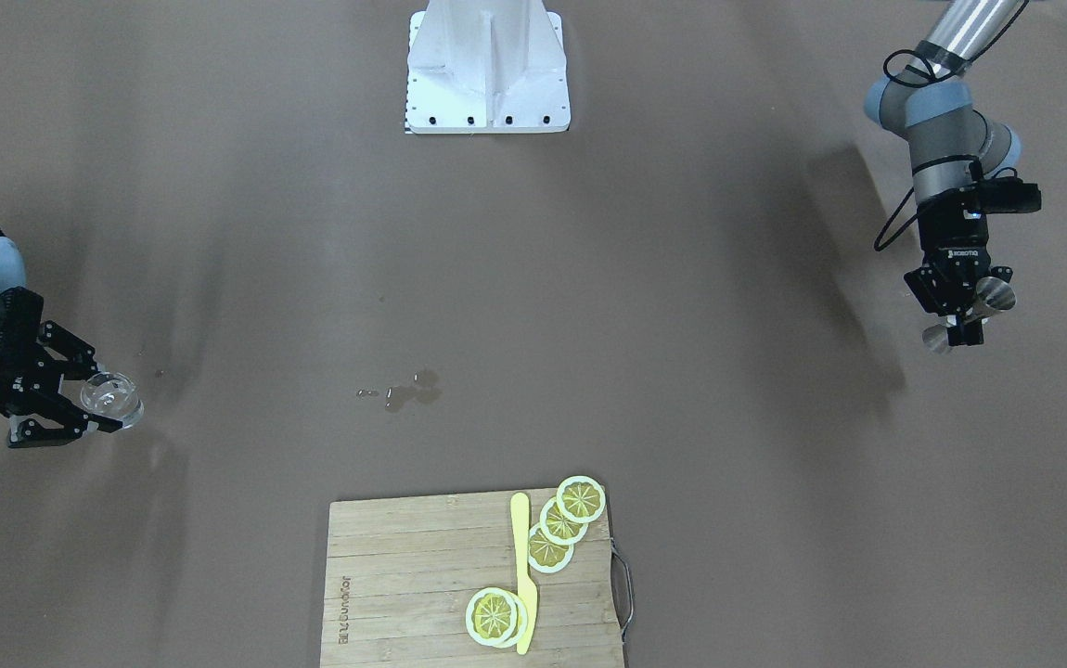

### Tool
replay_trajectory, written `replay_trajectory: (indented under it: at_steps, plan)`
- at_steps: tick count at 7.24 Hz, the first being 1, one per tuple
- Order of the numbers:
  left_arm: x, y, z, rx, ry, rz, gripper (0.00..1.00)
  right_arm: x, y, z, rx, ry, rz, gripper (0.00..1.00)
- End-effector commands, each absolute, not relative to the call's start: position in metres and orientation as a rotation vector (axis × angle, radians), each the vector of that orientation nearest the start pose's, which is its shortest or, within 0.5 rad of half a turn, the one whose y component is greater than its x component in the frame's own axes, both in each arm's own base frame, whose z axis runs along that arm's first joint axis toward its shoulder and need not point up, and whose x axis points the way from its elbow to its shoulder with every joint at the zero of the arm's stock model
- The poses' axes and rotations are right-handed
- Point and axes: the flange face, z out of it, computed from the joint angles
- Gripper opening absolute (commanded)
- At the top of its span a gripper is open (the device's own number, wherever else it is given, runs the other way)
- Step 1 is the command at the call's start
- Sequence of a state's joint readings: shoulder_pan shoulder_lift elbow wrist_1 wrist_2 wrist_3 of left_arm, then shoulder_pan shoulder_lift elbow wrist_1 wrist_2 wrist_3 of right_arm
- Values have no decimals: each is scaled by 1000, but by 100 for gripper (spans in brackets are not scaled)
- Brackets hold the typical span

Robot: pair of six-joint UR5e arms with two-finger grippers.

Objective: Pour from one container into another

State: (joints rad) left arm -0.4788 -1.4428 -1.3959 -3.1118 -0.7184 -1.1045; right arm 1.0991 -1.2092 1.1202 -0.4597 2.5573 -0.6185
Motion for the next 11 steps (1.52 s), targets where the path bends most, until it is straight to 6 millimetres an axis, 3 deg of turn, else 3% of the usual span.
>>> replay_trajectory:
  at_steps: [1,4,11]
  plan:
    - [268,-345,631,1149,708,-522,0,-247,-591,564,1113,-885,-1386,0]
    - [304,-322,639,1130,668,-620,0,-249,-586,565,1163,-878,-1407,0]
    - [324,-309,628,1096,684,-568,0,-252,-572,586,1196,-871,-1425,0]
